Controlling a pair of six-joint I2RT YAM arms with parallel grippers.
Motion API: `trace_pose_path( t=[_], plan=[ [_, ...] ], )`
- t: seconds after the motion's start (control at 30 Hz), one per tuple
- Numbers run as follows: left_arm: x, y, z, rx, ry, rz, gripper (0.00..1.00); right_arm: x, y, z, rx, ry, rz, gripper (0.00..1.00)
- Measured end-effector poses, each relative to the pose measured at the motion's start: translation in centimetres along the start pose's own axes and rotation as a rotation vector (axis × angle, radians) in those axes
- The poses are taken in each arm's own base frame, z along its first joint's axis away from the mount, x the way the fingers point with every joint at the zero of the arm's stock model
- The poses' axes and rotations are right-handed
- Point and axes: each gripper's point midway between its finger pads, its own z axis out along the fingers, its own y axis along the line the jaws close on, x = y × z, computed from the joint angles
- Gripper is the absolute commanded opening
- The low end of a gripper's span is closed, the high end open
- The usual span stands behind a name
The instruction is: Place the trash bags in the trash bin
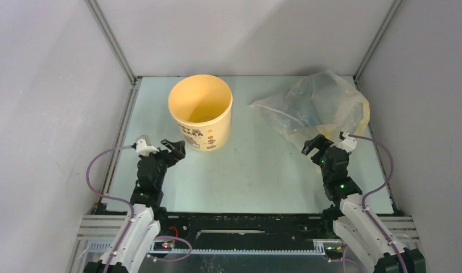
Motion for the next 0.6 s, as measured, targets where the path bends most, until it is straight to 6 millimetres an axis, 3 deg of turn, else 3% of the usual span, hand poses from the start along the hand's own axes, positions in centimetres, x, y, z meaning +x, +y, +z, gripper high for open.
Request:
trace_pose_path(
  t=[0.23, 0.6],
  plan=[
    [0.5, -0.5, 0.2, 0.025, 0.025, -0.012, 1.0, -0.2, -0.1, -0.1, 0.003, -0.01, 0.002, 0.99],
    [2.9, -1.6, 0.7, 0.104, 0.135, -0.006, 0.99, -0.2, -0.2, -0.1, 0.007, -0.008, 0.001, 0.99]
  ],
)
